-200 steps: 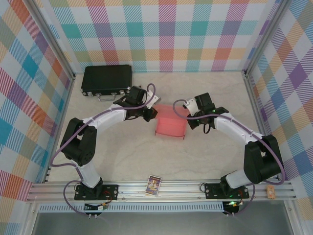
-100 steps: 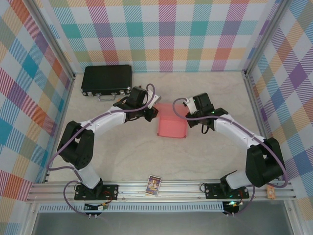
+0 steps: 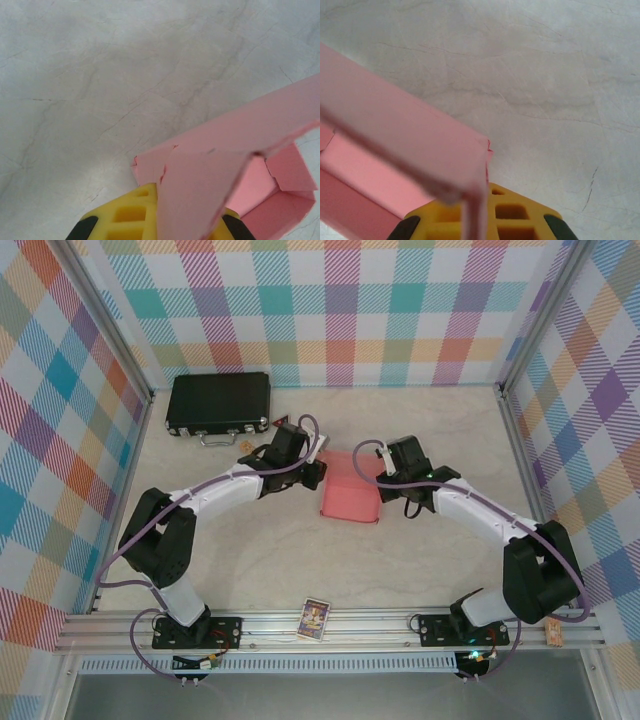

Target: Fold the paper box

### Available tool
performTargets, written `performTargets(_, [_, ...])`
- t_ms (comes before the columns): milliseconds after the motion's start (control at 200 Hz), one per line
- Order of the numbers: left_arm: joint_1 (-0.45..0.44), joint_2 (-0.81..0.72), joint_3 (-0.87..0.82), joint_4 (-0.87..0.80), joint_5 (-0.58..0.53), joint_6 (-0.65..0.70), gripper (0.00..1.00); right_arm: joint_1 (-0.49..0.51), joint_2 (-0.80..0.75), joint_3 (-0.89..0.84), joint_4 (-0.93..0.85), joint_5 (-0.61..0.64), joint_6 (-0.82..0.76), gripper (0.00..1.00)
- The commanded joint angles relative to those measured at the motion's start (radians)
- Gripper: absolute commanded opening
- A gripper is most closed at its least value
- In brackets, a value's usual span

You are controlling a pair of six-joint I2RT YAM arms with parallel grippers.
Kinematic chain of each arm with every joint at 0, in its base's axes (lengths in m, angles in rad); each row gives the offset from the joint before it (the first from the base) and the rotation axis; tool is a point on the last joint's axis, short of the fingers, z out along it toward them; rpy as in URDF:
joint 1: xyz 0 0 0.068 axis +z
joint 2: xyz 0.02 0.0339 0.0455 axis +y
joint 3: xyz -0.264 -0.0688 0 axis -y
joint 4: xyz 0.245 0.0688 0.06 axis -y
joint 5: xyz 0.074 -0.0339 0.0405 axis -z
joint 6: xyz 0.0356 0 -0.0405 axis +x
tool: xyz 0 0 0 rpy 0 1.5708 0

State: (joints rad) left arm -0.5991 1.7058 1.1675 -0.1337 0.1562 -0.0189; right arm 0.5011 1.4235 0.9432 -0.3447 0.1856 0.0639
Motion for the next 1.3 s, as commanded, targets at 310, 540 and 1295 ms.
performTargets(310, [-0.04, -0.051, -0.064, 0.107, -0.039, -0.14, 0.06, 0.077, -0.001, -0.038, 0.103, 0.147, 0.241, 0.04])
performTargets(540, [-0.067, -0.042, -0.065, 0.12, -0.066, -0.173, 0.07, 0.102, 0.015, -0.05, 0.122, 0.197, 0.288, 0.04])
performTargets(1295, [-0.079, -0.049, -0.087, 0.121, -0.057, -0.236, 0.17, 0.136, 0.014, -0.087, 0.139, 0.305, 0.373, 0.04])
